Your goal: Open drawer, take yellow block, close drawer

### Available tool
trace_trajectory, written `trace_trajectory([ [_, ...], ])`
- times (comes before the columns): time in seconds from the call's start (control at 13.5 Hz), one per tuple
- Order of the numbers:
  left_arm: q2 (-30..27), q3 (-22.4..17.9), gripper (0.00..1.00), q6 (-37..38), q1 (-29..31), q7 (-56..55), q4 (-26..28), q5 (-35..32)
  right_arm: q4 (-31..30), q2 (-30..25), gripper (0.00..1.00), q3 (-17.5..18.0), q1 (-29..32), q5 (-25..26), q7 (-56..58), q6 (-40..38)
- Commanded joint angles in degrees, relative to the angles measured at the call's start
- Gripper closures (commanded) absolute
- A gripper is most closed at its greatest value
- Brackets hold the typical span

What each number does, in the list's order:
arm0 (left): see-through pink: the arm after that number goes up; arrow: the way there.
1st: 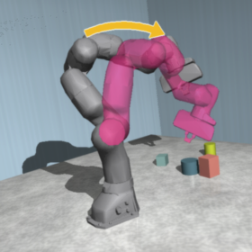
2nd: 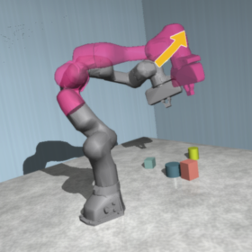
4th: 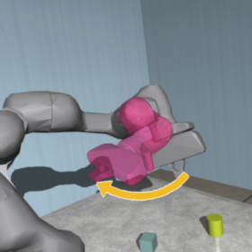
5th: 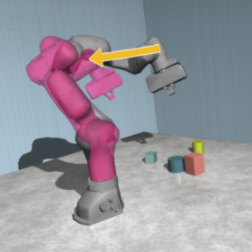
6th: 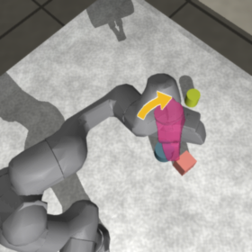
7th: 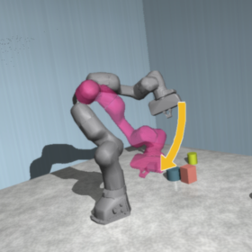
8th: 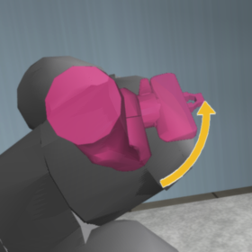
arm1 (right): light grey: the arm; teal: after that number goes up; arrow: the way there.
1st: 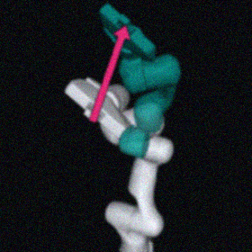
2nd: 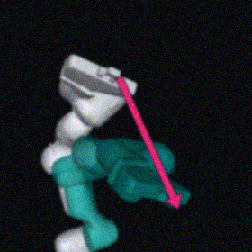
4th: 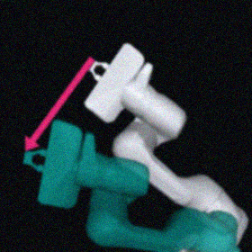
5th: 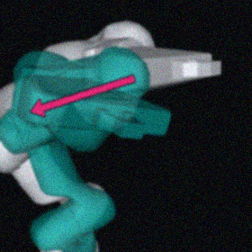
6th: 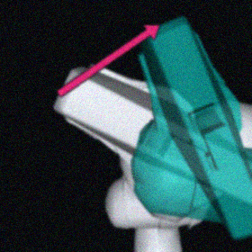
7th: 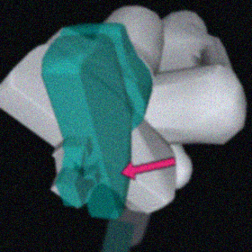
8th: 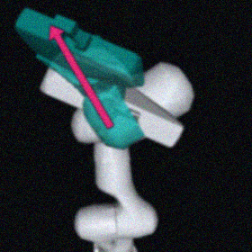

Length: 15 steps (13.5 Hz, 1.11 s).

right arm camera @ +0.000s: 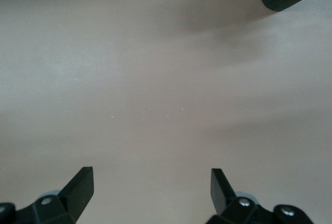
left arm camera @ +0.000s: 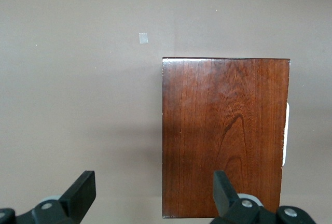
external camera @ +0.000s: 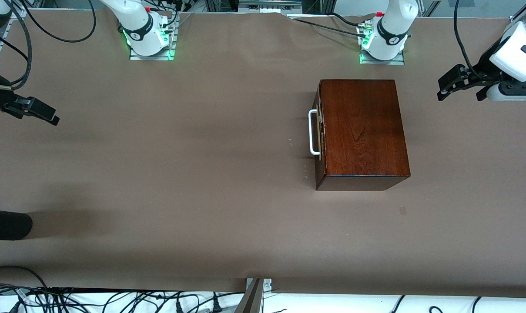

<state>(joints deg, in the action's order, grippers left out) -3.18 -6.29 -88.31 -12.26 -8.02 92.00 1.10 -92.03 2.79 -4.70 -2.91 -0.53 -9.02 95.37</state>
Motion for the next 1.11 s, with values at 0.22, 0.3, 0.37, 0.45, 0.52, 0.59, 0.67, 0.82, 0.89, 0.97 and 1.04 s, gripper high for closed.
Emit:
trace_trajectory([
  [0.22, 1.86, 0.31, 0.00, 1.30, -0.48, 0.55, -3.14, -1.10, 1.32, 0.46, 0.00, 0.05, 0.45, -0.88, 0.14, -0.62],
  [0.3, 2.47, 0.75, 0.00, 1.39, -0.49, 0.46, -3.75, -1.10, 1.32, 0.46, 0.00, 0.05, 0.45, -0.88, 0.14, -0.62],
  [0.37, 2.65, 1.45, 0.00, 1.39, -0.40, 0.55, -3.93, -1.19, 1.32, 0.46, 0.00, 0.13, 0.45, -0.88, 0.06, -0.62],
  [0.45, 2.74, 1.55, 0.00, 1.39, -0.40, 0.55, -4.02, -1.27, 1.32, 0.38, 0.00, 0.13, 0.45, -0.88, -0.03, -0.62],
  [0.52, 2.74, 1.46, 0.00, 1.30, -0.31, 0.89, -3.93, -1.27, 1.32, 0.38, 0.00, 0.13, 0.45, -0.88, -0.12, -0.62],
  [0.59, 2.48, 1.55, 0.00, 1.22, -0.14, 0.72, -3.50, -1.27, 1.32, 0.38, 0.00, 0.13, 0.45, -0.88, -0.12, -0.62],
  [0.67, 2.39, 2.16, 0.00, 0.87, 0.13, 0.63, -2.88, -1.27, 1.32, 0.38, 0.00, 0.13, 0.45, -0.88, -0.12, -0.62],
  [0.82, 2.74, 4.96, 0.00, 0.78, 0.13, -1.63, -2.87, -1.36, 1.32, 0.38, 0.00, 0.13, 0.45, -0.88, -0.12, -0.62],
  [0.89, 2.92, 6.63, 0.00, 0.69, 0.04, -4.00, -2.96, -1.36, 1.32, 0.46, 0.00, 0.13, 0.45, -0.88, -0.12, -0.62],
  [0.97, 3.79, 8.21, 0.00, 0.60, -0.05, -6.03, -3.14, -1.36, 1.32, 0.46, 0.00, 0.13, 0.45, -0.88, -0.03, -0.62],
  [1.04, 4.58, 9.79, 0.00, 0.43, -0.13, -7.52, -3.31, -1.28, 1.32, 0.46, 0.00, 0.13, 0.45, -0.88, -0.03, -0.62],
])
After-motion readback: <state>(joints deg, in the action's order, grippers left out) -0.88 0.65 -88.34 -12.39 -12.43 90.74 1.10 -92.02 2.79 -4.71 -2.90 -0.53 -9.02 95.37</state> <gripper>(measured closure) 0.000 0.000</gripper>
